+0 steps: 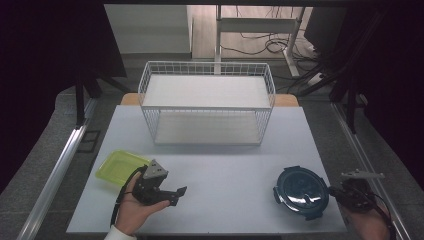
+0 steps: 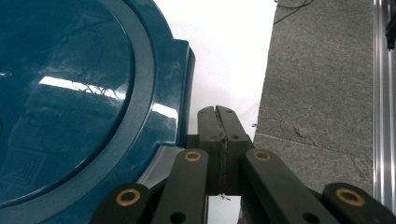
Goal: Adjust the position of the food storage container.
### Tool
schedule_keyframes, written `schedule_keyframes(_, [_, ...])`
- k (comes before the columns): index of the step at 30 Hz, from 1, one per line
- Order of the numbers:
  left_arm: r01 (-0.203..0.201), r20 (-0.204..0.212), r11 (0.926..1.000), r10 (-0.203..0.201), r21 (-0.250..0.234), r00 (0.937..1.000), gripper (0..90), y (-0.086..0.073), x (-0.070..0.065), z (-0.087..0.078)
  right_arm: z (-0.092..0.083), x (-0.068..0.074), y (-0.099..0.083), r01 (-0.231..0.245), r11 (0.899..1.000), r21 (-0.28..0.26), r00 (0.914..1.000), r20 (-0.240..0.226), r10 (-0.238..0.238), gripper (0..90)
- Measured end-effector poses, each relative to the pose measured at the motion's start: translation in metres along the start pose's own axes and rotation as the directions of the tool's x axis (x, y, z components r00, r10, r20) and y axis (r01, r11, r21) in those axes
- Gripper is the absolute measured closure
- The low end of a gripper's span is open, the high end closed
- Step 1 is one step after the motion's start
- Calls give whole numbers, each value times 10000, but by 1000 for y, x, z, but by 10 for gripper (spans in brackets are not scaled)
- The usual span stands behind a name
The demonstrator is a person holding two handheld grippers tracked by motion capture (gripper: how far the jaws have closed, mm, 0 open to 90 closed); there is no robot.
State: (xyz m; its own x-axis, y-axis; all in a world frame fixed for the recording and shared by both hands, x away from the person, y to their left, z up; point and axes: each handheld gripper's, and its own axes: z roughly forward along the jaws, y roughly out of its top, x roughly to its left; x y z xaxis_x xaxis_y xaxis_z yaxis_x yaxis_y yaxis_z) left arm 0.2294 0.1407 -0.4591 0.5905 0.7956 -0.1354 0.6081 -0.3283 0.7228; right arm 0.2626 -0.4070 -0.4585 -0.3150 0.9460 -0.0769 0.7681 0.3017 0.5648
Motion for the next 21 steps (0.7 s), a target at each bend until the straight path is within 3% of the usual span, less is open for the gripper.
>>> schedule_keyframes(4, [102,-69,9999,-102,-80,9999,188,-1,2,-3,-1,4,3,358,9993,144,9991,202,-361,891])
schedule_keyframes(10, [48,6,9998,-48,-183,10000,187,-2,3,-4,-3,12,7,445,9989,142,9990,85,-447,891])
schedule_keyframes(21, [-18,48,9999,19,-170,10000,187,0,2,-2,-4,22,7,-38,9983,583,9986,-520,69,892])
